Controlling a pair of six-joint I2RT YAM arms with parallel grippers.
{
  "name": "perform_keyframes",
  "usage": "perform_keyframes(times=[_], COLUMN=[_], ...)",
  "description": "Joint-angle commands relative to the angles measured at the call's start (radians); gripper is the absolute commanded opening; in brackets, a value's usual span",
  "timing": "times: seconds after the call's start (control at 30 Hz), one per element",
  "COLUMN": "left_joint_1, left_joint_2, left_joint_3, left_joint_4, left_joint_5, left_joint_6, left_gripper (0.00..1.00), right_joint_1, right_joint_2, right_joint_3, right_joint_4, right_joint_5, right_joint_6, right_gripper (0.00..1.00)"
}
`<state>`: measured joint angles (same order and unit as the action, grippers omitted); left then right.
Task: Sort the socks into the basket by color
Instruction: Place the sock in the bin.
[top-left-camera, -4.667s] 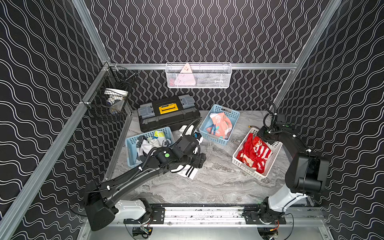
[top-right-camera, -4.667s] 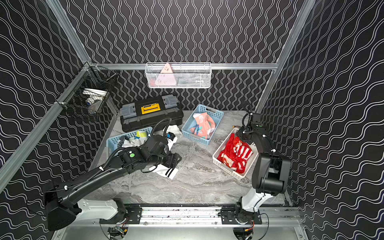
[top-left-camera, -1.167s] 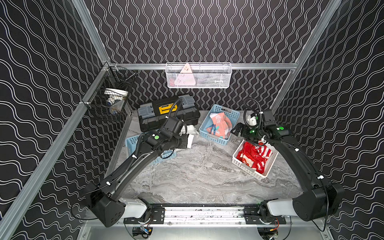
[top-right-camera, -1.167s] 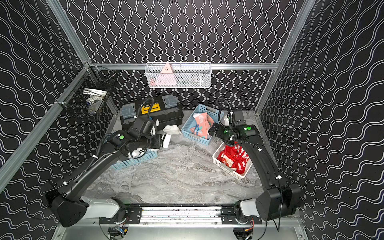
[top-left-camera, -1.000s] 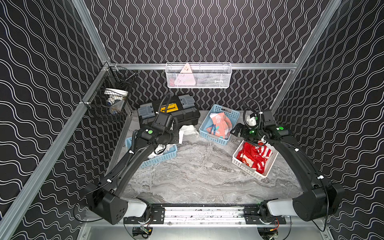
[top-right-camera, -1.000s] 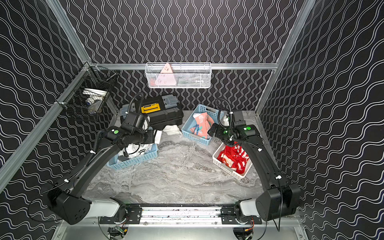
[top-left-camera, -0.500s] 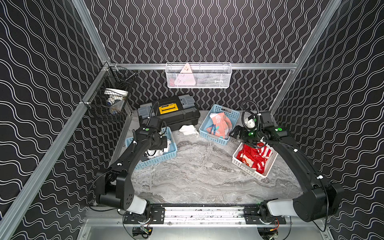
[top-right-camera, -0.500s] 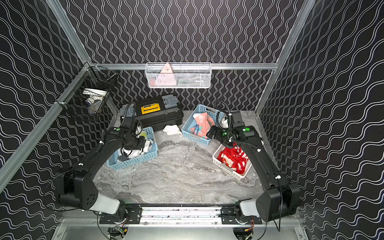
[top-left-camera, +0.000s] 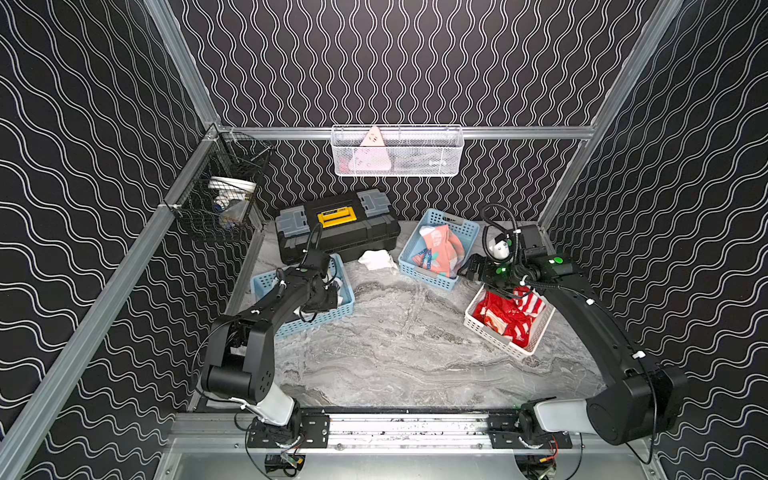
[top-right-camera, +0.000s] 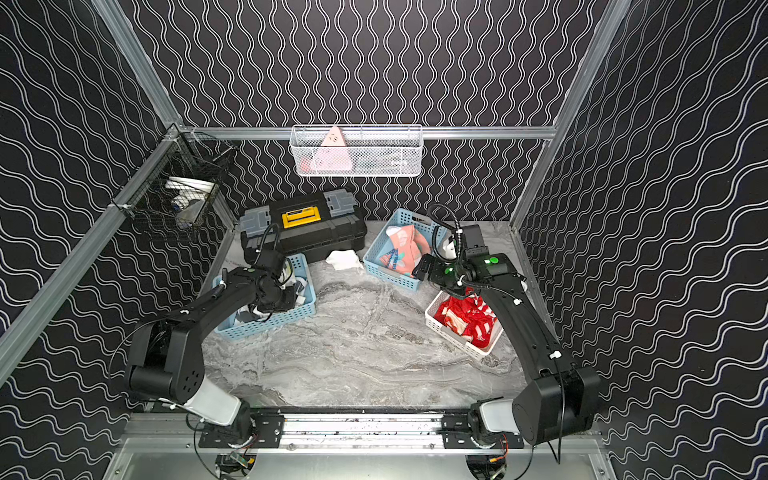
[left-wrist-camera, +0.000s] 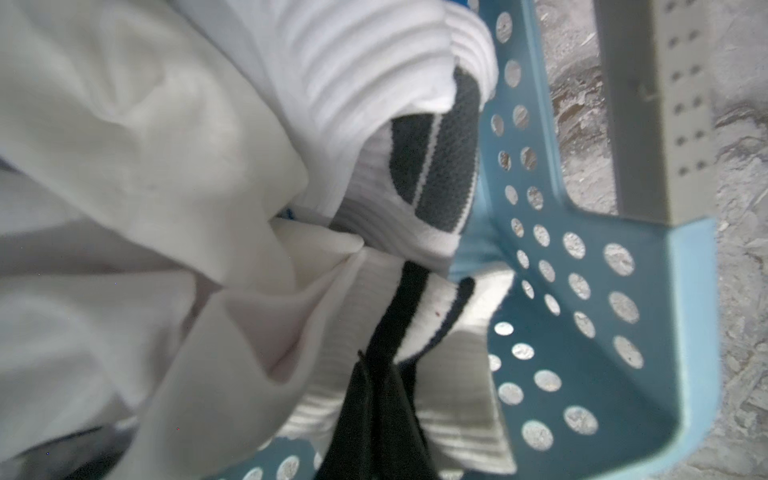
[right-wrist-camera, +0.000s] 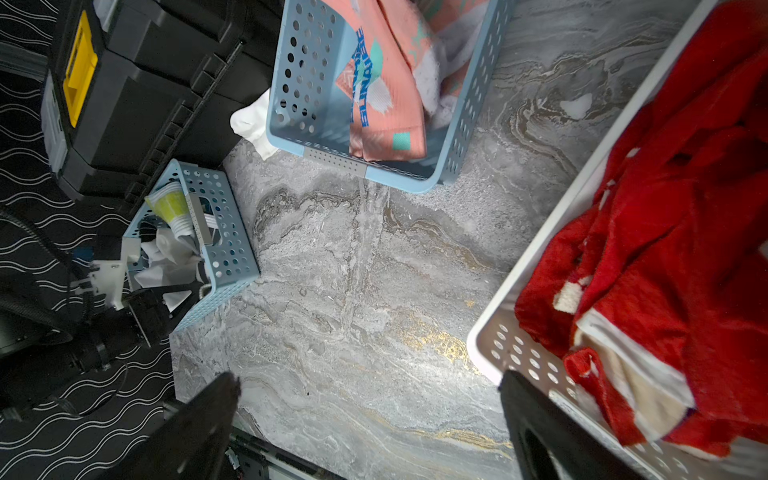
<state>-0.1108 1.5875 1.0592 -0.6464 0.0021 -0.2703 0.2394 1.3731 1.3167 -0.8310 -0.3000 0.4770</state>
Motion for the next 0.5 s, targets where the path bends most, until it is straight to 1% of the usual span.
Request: perform_keyframes(times=[0.0,0.1,0.27,0.37,0.4,0.47], left_joint_1=[0.002,0.002,0.002,0.002,0.002,0.002], left_joint_2=[0.003,-0.016,-0.096,-0.157,-0.176,-0.206], left_joint_3=[0.004,0.013,0.017,0.033,0.04,0.063], left_joint_4=[0.041,0.038,0.016,-0.015,-0.027,-0.045], left_joint_5=[0.027,0.033,0.05,0.058,0.06,0.065], left_joint_6=[-0.015,-0.017,-0.025,-0.032,-0.033,-0.032], left_gripper=[0.05,0.13,0.27,0.42,0.45,0.49], right_joint_1=[0.001,0.002,0.007,0.011,0.011,0.012], right_joint_2=[-0.002,0.001,0.021,0.033,0.036,0.042], right_joint_3=[0.004,0.002,0.025,0.039,0.041,0.047], right_joint_4=[0.001,0.006,0.0,-0.007,-0.007,-0.008], right_joint_5=[-0.003,-0.004,-0.007,-0.001,-0.001,-0.003], right_joint_6=[-0.008,-0.003,-0.007,-0.01,-0.011,-0.01], right_gripper=[1.0,1.0,1.0,1.0,1.0,1.0])
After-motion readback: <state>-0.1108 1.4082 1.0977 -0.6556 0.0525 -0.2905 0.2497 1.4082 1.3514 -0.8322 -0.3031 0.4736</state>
